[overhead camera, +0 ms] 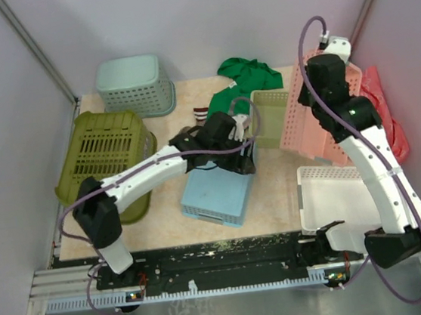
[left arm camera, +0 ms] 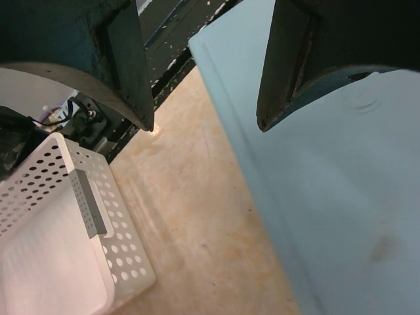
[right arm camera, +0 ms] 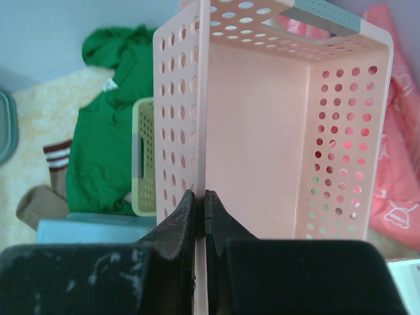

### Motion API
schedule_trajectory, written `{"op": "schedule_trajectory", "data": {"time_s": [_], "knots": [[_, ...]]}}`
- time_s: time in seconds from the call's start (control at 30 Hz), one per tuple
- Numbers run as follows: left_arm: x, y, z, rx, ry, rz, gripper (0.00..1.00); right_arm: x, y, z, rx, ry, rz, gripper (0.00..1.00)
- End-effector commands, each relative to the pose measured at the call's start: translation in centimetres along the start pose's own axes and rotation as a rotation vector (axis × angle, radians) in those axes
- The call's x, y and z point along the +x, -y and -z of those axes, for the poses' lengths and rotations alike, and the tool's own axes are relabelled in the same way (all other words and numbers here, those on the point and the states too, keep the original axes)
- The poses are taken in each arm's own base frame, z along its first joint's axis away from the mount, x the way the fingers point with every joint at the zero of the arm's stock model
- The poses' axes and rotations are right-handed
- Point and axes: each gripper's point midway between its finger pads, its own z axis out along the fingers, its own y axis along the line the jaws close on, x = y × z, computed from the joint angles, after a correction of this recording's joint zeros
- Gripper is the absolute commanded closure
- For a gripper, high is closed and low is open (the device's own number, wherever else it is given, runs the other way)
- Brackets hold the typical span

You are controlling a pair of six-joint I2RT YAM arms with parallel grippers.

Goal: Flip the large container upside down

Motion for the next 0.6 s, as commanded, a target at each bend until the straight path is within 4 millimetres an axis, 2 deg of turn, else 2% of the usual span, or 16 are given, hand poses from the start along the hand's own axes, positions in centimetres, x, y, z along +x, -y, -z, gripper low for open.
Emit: {"op": "schedule_trajectory", "data": {"time_s": [0.0, 0.13, 0.17, 0.23, 0.3, 0.4, 0.57], "knots": [[0.0, 5.3, -3.4, 0.196, -0.004, 0.023, 0.31, -7.5, 3.2, 6.4, 0.05, 0.244, -0.113, 1.0], [2.3, 5.6, -7.0, 0.241, -0.084, 0.067, 0.31, -9.0, 5.2, 9.2, 0.086, 0.315, -0.132, 1.0], [2.7, 4.9, -7.7, 0.21, -0.099, 0.067, 0.31, -9.2, 5.5, 9.7, 0.087, 0.326, -0.138, 1.0], [3.2, 2.3, -8.3, 0.1, -0.114, 0.06, 0.32, -9.3, 5.9, 10.3, 0.092, 0.335, -0.138, 1.0], [3.8, -0.8, -8.1, 0.013, -0.141, 0.09, 0.32, -9.1, 6.1, 10.5, 0.096, 0.331, -0.134, 1.0], [3.9, -5.6, -6.7, -0.053, -0.13, 0.147, 0.32, -8.5, 5.5, 10.3, 0.058, 0.313, -0.123, 1.0], [2.8, -11.3, -4.3, -0.14, -0.079, 0.196, 0.32, -6.4, 1.9, 9.2, -0.122, 0.236, -0.12, 1.0]]}}
